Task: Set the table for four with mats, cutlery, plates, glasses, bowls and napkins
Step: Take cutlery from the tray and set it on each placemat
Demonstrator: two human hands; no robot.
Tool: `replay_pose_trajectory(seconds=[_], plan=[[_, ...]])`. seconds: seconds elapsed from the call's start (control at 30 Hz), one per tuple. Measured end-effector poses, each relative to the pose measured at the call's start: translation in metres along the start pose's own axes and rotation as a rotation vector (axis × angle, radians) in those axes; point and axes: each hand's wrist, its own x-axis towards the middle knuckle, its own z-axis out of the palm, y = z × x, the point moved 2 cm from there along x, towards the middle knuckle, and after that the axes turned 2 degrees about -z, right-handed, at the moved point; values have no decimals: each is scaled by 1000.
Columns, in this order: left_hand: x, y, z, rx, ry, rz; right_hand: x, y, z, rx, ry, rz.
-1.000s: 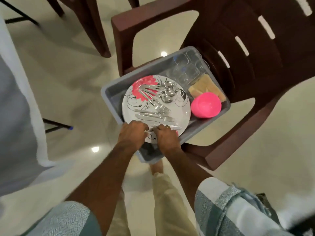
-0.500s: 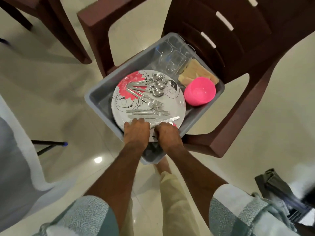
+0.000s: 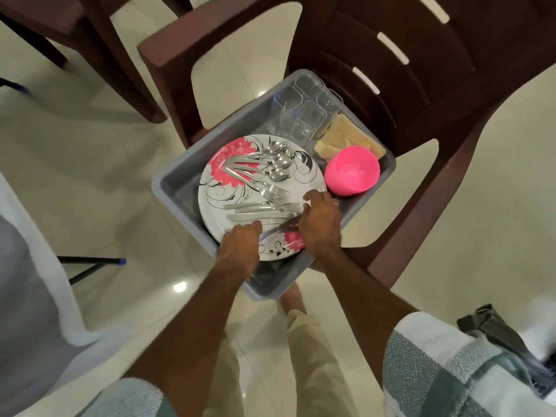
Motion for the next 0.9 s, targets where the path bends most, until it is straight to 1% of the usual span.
replay_pose_trajectory(seconds=[0.07, 0.13, 0.23, 0.33, 0.4, 0.5, 0.57, 0.6, 0.7, 0.77, 0.83, 0.9], plan=[[-6, -17, -8, -199, 17, -31, 6, -5, -5, 89, 22, 51], [-11, -30, -21, -387, 53, -108, 12, -13, -10, 156, 35, 92], [-12, -41, -45, -523, 120, -165, 26, -27, -12, 186, 46, 82], [-7, -47, -64, -561, 174, -247, 46, -36, -4, 198, 7, 95], [-3, -50, -69, -594, 205, -299, 57, -42, 4, 170, -76, 126], [2, -52, -71, -609, 271, -295, 70, -45, 14, 164, -213, 270], [7, -56, -69, -595, 305, -294, 78, -43, 22, 185, -248, 372], [10, -58, -67, -602, 300, -300, 83, -40, 27, 192, -248, 408], [19, -60, -62, -745, 220, -271, 95, -34, 33, 196, -222, 483], [22, -61, -64, -731, 189, -213, 98, -31, 34, 249, -173, 504], [26, -61, -70, -682, 188, -189, 97, -31, 32, 324, -129, 456], [30, -57, -74, -640, 197, -192, 95, -26, 31, 338, -119, 362]])
